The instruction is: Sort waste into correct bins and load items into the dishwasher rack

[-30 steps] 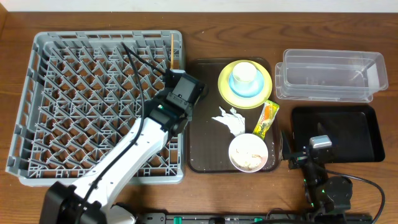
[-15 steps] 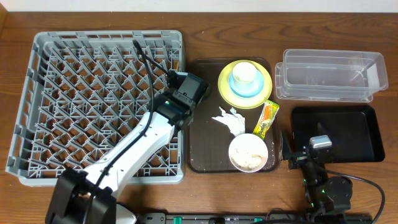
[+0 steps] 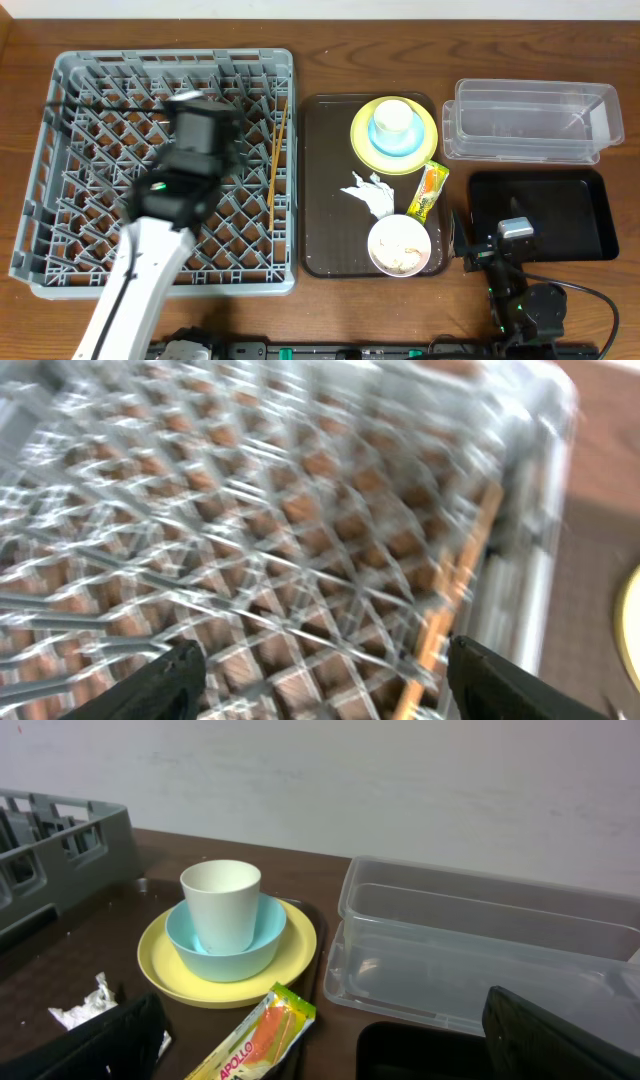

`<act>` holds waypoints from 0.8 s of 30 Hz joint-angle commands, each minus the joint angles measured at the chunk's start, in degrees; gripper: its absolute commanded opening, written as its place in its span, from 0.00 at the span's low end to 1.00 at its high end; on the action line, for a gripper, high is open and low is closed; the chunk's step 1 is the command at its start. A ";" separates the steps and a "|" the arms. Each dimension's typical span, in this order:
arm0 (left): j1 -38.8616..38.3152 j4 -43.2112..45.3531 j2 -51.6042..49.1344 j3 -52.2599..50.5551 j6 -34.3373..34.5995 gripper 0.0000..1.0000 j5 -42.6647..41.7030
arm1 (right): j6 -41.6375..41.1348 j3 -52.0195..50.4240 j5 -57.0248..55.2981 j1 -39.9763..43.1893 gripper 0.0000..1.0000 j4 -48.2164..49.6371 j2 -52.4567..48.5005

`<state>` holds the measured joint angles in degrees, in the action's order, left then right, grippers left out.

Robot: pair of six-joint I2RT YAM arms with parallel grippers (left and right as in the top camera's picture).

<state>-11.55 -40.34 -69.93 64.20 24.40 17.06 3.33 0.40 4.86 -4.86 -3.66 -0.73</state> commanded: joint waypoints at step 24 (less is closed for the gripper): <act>12.87 -3.41 3.72 1.62 2.27 0.94 -0.31 | -0.70 -0.09 -0.35 0.68 0.99 -0.24 0.13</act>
<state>1.04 -43.53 -66.11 64.27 25.93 16.80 3.33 0.40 4.86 -4.86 -3.66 -0.73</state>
